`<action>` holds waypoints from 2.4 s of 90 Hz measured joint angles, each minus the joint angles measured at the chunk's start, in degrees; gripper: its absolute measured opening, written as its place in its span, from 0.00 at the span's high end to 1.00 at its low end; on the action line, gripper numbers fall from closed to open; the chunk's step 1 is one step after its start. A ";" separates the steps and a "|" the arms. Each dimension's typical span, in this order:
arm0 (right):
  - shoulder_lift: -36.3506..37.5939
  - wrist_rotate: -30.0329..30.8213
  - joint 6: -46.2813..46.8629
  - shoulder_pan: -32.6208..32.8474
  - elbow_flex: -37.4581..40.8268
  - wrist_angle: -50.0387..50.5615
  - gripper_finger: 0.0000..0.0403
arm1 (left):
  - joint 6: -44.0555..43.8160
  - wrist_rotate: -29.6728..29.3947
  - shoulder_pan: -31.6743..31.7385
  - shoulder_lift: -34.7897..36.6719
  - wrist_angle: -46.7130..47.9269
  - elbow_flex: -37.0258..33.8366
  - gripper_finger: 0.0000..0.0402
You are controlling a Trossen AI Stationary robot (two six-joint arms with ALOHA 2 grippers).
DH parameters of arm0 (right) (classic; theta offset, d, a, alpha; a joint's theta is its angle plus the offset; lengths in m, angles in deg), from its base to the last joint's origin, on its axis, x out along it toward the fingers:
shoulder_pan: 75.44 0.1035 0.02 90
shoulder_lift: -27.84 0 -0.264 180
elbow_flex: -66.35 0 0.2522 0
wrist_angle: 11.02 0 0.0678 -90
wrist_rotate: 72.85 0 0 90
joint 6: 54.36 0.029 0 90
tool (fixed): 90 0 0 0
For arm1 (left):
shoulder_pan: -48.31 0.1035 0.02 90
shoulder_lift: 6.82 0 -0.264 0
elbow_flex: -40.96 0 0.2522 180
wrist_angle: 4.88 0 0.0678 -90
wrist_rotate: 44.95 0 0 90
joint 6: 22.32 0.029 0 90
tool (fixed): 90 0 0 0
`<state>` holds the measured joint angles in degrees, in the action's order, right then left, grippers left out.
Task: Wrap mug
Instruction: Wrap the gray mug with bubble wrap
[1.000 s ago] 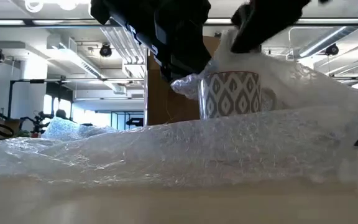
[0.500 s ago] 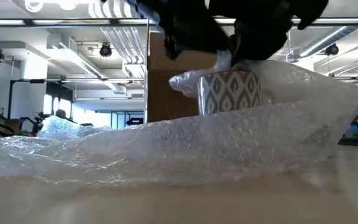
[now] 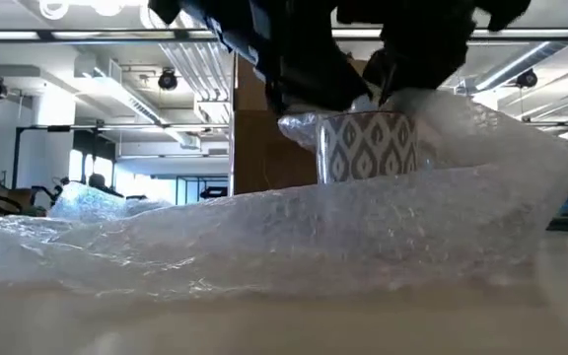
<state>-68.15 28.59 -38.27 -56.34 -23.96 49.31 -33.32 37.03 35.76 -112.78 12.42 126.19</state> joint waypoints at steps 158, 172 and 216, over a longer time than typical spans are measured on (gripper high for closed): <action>-0.76 2.07 -3.50 -1.02 6.46 -12.14 1.00 | -11.08 -11.05 -0.10 12.37 23.88 -2.89 0.76; -0.76 2.08 -4.31 -1.02 6.53 -13.55 1.00 | -10.59 -10.96 -0.15 12.36 7.55 -9.80 0.76; -0.70 2.12 -5.20 -1.02 7.78 -15.81 1.00 | -7.16 -4.45 -0.15 6.63 -17.84 -15.18 0.76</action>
<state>-68.84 30.71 -43.47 -57.36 -16.18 33.50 -40.48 32.57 35.60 -106.15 -5.42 111.00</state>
